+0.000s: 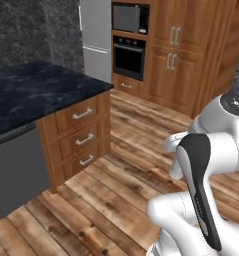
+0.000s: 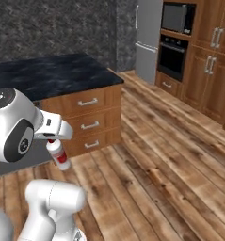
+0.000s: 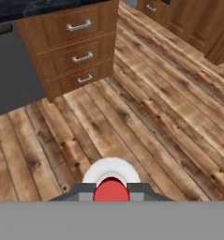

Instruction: Move the drinks to the dining counter.

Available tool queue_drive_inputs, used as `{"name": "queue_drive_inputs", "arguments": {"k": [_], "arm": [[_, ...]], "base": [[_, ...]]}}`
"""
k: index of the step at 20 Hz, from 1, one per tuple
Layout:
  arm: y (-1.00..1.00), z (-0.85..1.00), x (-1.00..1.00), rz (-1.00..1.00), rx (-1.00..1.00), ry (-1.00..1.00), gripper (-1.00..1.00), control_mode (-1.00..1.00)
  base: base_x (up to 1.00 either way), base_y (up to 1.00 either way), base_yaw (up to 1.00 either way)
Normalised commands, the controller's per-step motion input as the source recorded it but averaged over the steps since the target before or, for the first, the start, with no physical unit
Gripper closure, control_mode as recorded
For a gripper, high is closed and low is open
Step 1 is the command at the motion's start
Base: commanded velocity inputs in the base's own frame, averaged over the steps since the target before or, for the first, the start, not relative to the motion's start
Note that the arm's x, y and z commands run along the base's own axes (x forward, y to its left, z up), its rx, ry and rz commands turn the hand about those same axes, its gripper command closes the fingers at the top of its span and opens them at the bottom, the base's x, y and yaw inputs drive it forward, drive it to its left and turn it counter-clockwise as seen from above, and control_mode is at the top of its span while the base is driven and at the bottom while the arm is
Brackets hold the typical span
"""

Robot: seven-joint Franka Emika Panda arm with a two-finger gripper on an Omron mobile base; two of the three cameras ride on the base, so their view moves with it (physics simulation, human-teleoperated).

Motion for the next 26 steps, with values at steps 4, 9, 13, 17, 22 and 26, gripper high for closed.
{"name": "queue_drive_inputs", "arguments": {"k": [4,9,13,17,22,26], "arm": [[0.00,0.00,0.00,0.00,0.00,0.00,1.00,1.00],[0.00,0.00,0.00,0.00,0.00,0.00,1.00,1.00],[0.00,0.00,0.00,0.00,0.00,0.00,1.00,1.00],[0.00,0.00,0.00,0.00,0.00,0.00,1.00,1.00],[0.00,0.00,0.00,0.00,0.00,0.00,1.00,1.00],[0.00,0.00,0.00,0.00,0.00,0.00,1.00,1.00]], "base": [[0.47,0.08,0.27],[0.50,0.05,0.27],[0.54,0.06,0.26],[0.61,0.02,0.24],[0.65,0.01,0.22],[0.65,0.01,0.21]]}}
